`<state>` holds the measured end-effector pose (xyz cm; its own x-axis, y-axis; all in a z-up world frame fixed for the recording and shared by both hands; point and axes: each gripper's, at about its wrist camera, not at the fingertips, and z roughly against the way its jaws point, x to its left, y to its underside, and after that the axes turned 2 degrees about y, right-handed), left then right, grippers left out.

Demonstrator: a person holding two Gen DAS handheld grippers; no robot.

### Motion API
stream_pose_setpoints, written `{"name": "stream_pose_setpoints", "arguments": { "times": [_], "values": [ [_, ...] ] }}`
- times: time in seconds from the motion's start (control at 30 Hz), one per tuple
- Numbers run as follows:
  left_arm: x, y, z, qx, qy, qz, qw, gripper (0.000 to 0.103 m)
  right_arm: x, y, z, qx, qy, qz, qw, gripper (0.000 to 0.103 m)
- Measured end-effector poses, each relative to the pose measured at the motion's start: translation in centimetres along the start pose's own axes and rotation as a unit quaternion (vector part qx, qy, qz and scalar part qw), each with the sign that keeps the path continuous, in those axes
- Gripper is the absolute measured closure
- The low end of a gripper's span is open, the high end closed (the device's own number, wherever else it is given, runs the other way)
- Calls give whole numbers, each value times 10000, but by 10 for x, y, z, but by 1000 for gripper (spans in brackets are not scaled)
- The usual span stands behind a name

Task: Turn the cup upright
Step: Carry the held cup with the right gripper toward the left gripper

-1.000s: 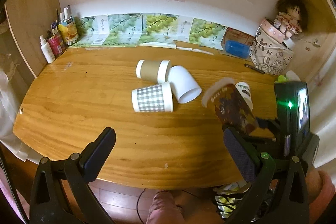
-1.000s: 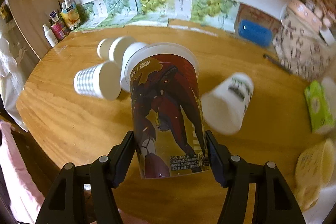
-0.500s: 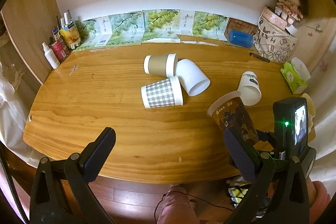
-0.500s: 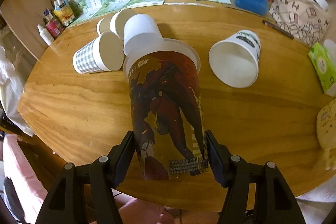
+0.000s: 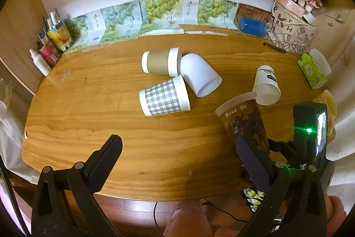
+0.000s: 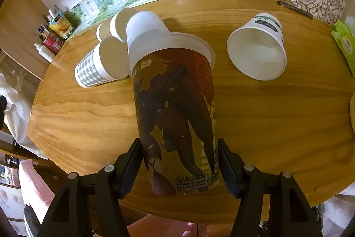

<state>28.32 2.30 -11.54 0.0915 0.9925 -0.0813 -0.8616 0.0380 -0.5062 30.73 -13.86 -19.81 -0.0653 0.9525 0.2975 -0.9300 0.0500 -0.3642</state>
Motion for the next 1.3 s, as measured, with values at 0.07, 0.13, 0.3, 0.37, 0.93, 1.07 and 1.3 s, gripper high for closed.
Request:
{"name": "stream_pose_setpoints", "arguments": {
  "times": [0.07,0.13,0.3,0.37,0.93,1.07,1.3],
  "values": [
    [2,-3,-5,58,56,27,10000,1,0,-1,-2,74,-49,-40,10000,38],
    [5,-6,-10,121,142,93,9998,1,1,-2,-5,161,-85,-29,9998,38],
    [8,-12,-21,299,344,214,9987,1,7,-3,-11,326,-81,39,9994,38],
    [9,-14,-26,388,401,217,9982,1,8,-4,-13,397,-109,28,9991,38],
    [16,-15,-59,1010,1051,656,9871,0,20,-7,-16,807,-28,141,9966,37],
    [19,-15,-63,1150,1172,814,9831,0,21,-8,-14,844,-4,221,9962,37],
    [25,-13,-66,1196,1120,963,9818,0,21,-2,-6,827,-101,329,9960,29]
  ]
}}
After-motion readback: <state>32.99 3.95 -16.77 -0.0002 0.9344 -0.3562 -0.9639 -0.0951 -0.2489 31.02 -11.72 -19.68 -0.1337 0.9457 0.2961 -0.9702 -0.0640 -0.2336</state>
